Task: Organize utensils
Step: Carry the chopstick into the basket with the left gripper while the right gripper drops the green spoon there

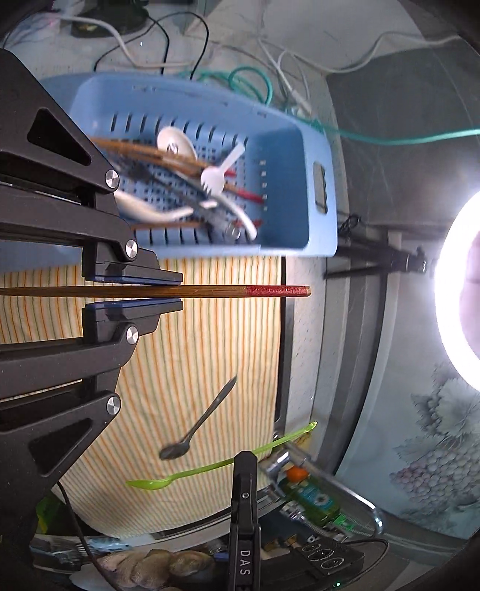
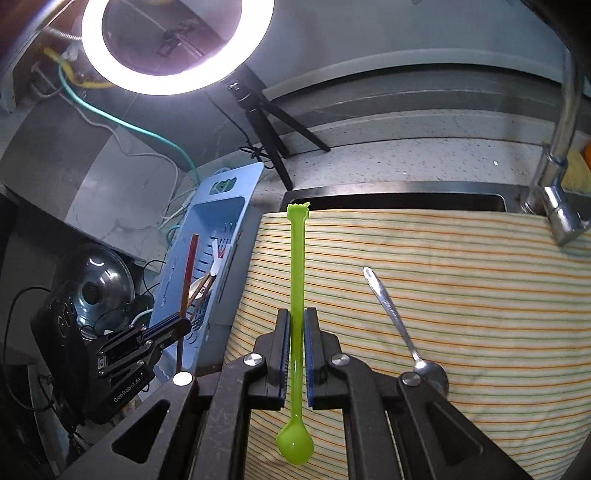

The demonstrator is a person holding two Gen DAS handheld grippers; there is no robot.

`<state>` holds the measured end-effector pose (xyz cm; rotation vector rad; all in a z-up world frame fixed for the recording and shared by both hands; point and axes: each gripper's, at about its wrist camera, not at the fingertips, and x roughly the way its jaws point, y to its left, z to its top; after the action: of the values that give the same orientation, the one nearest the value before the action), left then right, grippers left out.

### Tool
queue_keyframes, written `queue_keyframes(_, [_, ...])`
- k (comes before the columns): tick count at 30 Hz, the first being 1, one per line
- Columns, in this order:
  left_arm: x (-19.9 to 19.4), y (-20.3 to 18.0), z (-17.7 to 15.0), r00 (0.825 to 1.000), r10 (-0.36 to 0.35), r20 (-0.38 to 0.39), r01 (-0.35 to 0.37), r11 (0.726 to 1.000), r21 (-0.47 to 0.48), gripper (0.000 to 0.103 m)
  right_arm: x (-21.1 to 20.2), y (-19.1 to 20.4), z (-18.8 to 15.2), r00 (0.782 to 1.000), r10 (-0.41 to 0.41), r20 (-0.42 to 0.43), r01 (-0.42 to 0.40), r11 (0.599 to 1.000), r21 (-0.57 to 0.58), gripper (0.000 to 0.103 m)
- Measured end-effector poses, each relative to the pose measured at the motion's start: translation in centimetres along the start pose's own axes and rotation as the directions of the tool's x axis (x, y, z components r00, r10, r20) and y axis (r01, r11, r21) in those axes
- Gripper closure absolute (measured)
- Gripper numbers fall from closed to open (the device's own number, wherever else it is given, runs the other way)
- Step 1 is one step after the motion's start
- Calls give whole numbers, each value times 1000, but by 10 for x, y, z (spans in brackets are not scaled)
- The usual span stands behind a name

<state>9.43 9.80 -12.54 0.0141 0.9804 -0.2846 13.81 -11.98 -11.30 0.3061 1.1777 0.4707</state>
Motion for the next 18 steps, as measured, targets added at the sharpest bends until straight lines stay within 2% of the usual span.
queue_keyframes(11, [-8,48,6,998,54,24,-53,997,-48,97,46,68,24,998,48,-29,-50,994,-97,97])
queue_keyframes(18, [-5,82,11,998,64,19,-61,991,-115,97,74,103,35,996,74,-42,-79,989,-122,97])
